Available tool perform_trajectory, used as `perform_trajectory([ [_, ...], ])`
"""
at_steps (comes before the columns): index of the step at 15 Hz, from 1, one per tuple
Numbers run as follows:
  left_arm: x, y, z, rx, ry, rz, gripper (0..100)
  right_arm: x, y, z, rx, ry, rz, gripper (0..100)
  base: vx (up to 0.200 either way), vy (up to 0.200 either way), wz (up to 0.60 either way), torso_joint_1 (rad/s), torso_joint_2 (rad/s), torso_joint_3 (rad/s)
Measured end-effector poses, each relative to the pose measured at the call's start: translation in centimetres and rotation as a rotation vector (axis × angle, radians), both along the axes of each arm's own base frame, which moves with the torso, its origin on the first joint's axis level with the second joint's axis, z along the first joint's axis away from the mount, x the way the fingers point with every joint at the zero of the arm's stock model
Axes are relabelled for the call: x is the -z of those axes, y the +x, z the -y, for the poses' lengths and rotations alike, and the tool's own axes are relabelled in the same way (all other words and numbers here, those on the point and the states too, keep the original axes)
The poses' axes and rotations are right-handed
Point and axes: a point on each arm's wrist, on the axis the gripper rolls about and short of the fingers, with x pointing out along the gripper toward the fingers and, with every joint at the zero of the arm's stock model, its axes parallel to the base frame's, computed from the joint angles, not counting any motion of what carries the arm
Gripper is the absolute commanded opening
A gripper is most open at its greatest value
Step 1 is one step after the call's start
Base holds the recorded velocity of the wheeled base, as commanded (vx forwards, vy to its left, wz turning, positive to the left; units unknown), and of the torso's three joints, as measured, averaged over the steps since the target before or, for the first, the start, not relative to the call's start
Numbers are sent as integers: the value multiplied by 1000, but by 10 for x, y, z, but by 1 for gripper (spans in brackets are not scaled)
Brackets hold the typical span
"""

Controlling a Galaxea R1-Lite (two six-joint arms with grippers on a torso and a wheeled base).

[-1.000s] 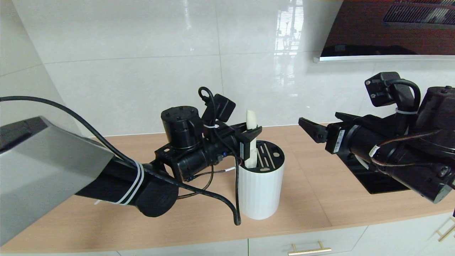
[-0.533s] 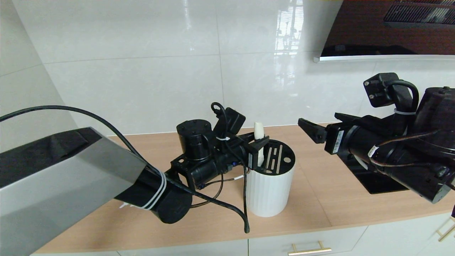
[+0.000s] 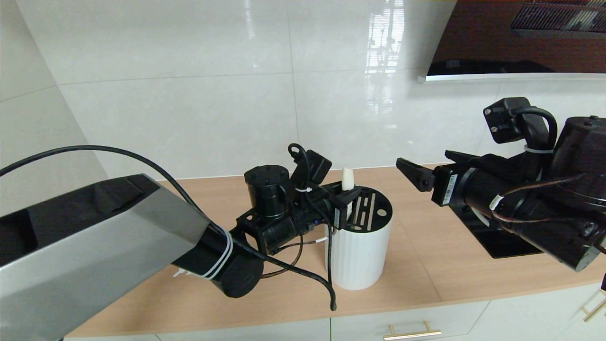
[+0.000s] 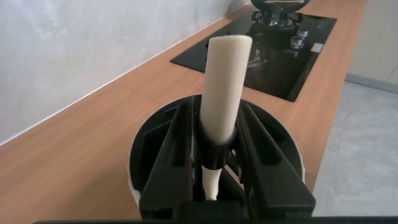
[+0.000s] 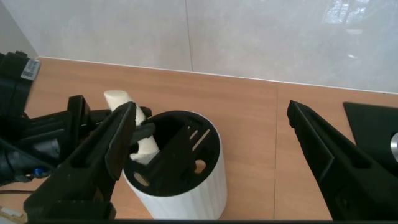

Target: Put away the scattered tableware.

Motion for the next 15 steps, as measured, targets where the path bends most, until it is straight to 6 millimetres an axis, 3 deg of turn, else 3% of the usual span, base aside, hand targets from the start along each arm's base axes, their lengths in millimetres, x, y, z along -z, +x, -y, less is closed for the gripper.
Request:
perform_trajectory([
  [1,0,1,0,-8,-1,1,100,0,0,0,0,0,0,100,0,0,0,0,0,0],
  [5,-3,2,1,-18,-14,15,100,1,0,0,0,-2,-3,100,0,0,0,0,0,0],
  [8,-17,1,-3,-38,-52,66,100,1,0,0,0,-3,-4,100,0,0,0,0,0,0],
  [12,-53,-9,-19,-72,-105,136,100,2,-1,-1,-5,-4,-5,100,0,0,0,0,0,0],
  [15,-99,-32,-45,-97,-161,211,100,-6,-9,1,-7,-27,34,100,0,0,0,0,0,0],
])
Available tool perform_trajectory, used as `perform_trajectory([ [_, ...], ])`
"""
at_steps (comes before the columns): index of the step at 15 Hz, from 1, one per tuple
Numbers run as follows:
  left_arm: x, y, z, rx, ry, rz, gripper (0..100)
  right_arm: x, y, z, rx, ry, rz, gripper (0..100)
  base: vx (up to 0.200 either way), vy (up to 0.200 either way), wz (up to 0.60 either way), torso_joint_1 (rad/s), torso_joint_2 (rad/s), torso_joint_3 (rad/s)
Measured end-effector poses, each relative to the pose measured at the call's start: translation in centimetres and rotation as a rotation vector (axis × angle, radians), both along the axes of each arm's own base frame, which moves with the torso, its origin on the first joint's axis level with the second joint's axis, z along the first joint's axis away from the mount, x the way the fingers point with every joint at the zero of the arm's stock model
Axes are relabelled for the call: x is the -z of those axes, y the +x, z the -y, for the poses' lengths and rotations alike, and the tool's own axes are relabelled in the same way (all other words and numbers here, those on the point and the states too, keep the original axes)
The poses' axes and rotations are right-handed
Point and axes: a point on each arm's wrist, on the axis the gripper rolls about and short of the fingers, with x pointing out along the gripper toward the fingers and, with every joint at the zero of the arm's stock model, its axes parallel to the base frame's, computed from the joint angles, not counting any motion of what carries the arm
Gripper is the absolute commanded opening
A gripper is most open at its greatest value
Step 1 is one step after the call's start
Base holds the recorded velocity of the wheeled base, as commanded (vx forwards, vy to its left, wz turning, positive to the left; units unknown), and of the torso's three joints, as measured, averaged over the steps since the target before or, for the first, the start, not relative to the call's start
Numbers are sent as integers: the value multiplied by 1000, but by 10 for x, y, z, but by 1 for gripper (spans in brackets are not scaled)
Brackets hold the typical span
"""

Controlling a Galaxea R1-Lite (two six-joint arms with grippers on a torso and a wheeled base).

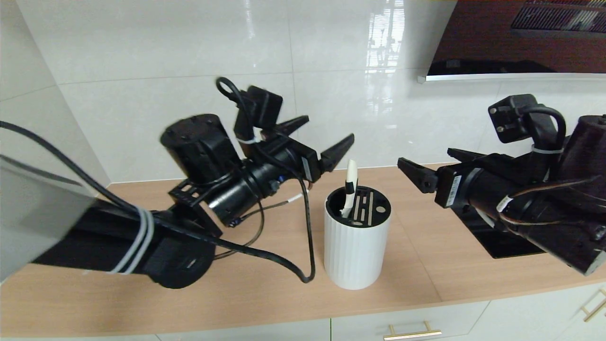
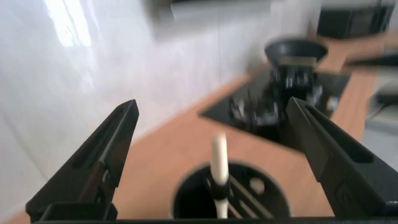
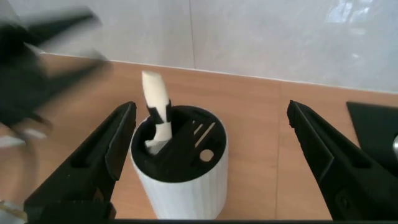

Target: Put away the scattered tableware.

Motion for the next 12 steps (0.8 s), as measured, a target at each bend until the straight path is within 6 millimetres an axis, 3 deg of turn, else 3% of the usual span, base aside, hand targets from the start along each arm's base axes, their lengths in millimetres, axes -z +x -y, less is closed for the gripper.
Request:
perform_trajectory([
  [3,-49,-43,-36,-55,-50,57,100,-16,-20,22,31,-10,76,100,0,0,0,0,0,0],
  [5,-60,-78,-72,-115,-71,58,100,-23,-44,46,74,-19,124,100,0,0,0,0,0,0],
  [7,-54,-116,-113,-191,-90,25,100,-18,-73,79,149,-53,137,100,0,0,0,0,0,0],
  [10,-35,-181,-160,-289,-112,-50,100,22,-123,123,293,-93,99,100,0,0,0,0,0,0],
  [12,-17,-225,-178,-326,-92,-132,100,46,-152,139,364,-94,95,100,0,0,0,0,0,0],
])
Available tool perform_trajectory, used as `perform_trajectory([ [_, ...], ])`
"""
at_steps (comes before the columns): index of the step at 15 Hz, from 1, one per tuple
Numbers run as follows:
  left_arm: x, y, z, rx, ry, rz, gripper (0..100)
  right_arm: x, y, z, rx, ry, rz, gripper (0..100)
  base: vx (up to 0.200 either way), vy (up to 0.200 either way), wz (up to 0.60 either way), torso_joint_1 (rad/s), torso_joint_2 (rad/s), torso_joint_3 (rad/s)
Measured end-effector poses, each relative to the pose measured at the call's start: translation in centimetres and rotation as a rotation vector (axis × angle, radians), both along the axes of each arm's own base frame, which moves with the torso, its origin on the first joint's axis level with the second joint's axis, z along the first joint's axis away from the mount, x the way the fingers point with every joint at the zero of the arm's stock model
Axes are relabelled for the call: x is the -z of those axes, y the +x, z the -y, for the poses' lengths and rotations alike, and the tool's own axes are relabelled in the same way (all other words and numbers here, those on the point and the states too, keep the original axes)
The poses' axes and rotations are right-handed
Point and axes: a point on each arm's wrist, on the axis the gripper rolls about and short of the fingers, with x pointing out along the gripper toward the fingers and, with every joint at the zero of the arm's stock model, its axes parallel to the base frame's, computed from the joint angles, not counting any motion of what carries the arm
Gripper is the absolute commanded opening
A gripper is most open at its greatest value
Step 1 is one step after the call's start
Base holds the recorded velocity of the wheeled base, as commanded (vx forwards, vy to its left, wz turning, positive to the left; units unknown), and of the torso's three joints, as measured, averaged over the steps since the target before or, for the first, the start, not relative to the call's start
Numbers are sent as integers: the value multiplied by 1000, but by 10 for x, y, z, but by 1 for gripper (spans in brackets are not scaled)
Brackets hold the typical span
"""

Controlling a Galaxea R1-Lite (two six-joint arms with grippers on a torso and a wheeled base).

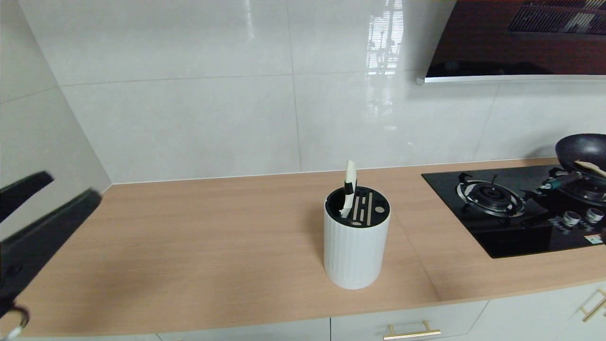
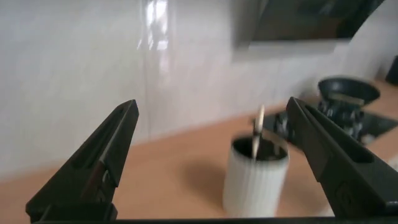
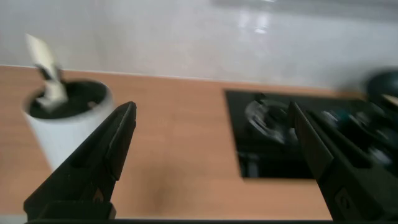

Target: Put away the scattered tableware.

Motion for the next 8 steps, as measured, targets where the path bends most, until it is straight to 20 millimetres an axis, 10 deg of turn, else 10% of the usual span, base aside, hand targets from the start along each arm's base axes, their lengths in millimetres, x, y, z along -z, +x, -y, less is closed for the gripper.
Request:
perform_trajectory([
  [4,52,-86,-27,-59,41,-211,100,38,-44,15,71,-56,-26,100,0,0,0,0,0,0],
  [8,68,-120,-40,-241,-42,-135,100,61,-74,21,123,-117,-7,100,0,0,0,0,0,0],
])
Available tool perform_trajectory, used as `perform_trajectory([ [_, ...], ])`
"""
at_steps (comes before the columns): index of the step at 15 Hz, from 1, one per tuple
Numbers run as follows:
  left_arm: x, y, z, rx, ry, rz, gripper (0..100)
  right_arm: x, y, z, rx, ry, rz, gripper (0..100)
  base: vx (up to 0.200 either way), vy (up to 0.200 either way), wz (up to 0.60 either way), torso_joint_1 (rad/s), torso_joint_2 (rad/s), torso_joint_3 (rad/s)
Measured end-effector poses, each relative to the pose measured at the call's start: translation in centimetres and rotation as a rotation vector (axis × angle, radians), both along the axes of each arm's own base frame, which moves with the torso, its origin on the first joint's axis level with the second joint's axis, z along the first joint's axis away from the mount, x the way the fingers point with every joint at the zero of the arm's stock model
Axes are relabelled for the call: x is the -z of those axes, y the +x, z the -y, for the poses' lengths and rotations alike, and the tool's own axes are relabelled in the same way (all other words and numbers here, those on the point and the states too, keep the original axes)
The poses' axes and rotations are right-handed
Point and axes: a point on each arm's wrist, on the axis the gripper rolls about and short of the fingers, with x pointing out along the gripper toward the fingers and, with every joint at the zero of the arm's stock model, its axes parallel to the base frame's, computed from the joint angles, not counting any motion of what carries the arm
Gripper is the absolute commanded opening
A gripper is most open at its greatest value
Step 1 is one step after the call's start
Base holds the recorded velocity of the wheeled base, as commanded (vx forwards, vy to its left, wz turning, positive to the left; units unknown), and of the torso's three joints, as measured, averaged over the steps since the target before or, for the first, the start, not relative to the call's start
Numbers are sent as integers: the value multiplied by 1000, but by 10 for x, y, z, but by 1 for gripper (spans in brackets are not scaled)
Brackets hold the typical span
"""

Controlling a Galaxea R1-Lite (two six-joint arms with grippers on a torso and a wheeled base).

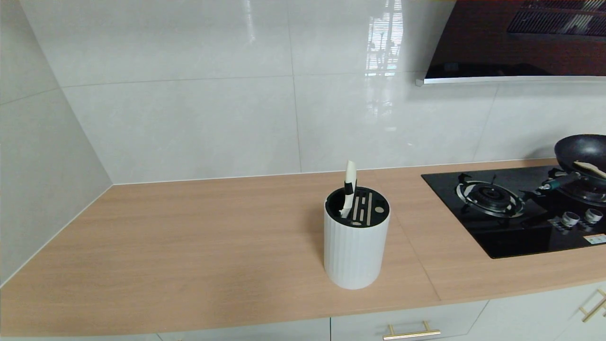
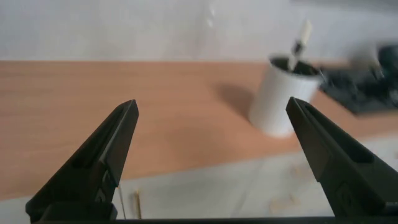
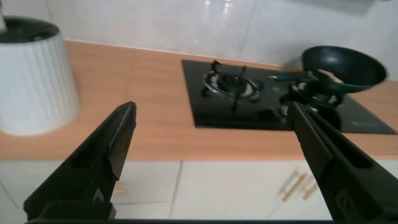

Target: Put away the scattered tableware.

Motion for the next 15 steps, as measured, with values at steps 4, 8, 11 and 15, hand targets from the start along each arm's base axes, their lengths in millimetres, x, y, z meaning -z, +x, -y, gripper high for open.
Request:
perform_trajectory([
  [4,0,-7,6,-36,29,48,100,-1,-9,-2,18,-8,36,100,0,0,0,0,0,0],
  [8,24,7,9,-201,25,28,100,27,-8,-5,59,32,6,100,0,0,0,0,0,0],
  [11,55,16,11,-255,56,58,100,41,-10,-6,44,144,-40,100,0,0,0,0,0,0],
  [15,83,20,12,-268,138,-63,100,43,-11,-6,21,152,-32,100,0,0,0,0,0,0],
])
